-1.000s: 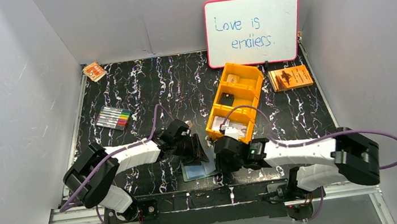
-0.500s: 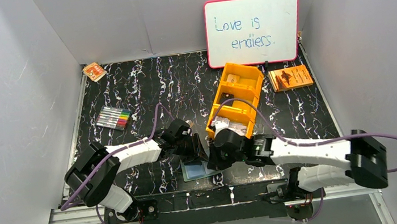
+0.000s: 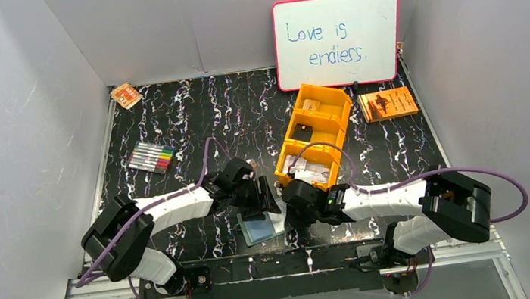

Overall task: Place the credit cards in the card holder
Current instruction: Open the card holder at the center of the board.

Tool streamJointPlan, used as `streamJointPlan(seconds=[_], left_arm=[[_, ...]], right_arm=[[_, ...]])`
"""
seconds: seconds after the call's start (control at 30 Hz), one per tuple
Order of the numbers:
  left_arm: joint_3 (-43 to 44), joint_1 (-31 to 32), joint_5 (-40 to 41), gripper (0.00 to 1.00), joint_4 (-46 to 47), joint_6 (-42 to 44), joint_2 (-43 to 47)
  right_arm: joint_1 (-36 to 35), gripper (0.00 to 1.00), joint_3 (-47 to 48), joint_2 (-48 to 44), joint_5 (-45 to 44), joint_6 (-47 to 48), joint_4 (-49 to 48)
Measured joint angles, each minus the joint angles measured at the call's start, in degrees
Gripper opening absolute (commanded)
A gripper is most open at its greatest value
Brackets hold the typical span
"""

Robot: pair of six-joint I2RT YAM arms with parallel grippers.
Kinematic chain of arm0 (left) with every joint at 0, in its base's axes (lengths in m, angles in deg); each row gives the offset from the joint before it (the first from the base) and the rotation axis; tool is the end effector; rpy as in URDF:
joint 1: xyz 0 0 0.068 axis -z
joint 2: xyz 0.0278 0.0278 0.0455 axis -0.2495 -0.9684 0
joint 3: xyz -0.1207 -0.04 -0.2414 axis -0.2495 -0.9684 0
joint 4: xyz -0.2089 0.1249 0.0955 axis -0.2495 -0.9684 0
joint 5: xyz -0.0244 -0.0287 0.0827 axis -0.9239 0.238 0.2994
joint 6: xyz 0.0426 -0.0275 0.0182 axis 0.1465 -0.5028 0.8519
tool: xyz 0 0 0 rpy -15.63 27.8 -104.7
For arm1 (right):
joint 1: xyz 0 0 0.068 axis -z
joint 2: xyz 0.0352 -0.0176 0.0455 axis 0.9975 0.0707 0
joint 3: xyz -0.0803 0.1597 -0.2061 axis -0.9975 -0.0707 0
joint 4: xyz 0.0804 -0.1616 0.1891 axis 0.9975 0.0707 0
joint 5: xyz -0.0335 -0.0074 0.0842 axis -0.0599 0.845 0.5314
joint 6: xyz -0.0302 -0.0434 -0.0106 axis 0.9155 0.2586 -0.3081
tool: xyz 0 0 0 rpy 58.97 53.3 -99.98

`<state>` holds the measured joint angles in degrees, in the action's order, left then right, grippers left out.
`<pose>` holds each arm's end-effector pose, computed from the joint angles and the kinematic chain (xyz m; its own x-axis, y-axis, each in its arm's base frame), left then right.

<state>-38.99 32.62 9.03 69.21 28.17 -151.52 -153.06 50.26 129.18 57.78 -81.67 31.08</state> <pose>0.1842 -0.2140 0.1591 -0.9758 -0.0826 -0.2024 0.0759 0.7400 -0.6683 0.1032 0.2268 0.1582 -0.8922 0.0323 -0.4505 -0.1922 0.8755 0.4434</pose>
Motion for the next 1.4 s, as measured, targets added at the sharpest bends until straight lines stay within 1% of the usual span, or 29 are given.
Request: streamJointPlan(seconds=[0.17, 0.33, 0.4, 0.47, 0.5, 0.53, 0.63, 0.73, 1.03, 1.4], left_arm=[[0.8, 0.0, 2.6, 0.65, -4.9, 0.1, 4.5], [1.4, 0.0, 5.1, 0.68, -9.4, -0.3, 11.7], [1.2, 0.0, 6.3, 0.73, -11.1, -1.4, 14.9], [-0.5, 0.0, 8.0, 0.77, -12.1, -3.7, 19.6], [-2.9, 0.0, 9.1, 0.77, -12.9, -5.4, 22.2], [-3.8, 0.0, 9.5, 0.78, -13.7, -6.3, 22.6], [-6.5, 0.0, 10.1, 0.82, -14.1, -9.3, 21.5], [-6.7, 0.0, 10.3, 0.82, -13.2, -10.6, 20.7], [-6.7, 0.0, 9.6, 0.81, -10.1, -11.0, 16.7], [-6.7, 0.0, 8.5, 0.80, -7.8, -10.9, 15.1]], right_arm=[[1.0, 0.08, -1.0, -0.2, 0.5, -1.8, -1.8], [1.2, 0.08, -1.7, -0.6, 0.6, -3.0, -2.6], [1.2, 0.08, -1.8, -0.7, 0.7, -3.3, -2.6], [1.4, 0.08, -2.0, -0.7, 0.9, -3.4, -2.9], [1.4, 0.07, -2.3, -0.8, 1.0, -3.6, -3.3], [1.5, 0.08, -2.5, -1.0, 1.0, -3.8, -3.7], [1.5, 0.08, -2.9, -1.0, 1.3, -4.6, -4.4], [1.5, 0.07, -3.5, -1.4, 1.3, -4.9, -5.2], [1.5, 0.07, -3.5, -1.4, 1.4, -4.9, -5.2], [1.5, 0.08, -3.5, -1.4, 1.5, -4.9, -5.2]])
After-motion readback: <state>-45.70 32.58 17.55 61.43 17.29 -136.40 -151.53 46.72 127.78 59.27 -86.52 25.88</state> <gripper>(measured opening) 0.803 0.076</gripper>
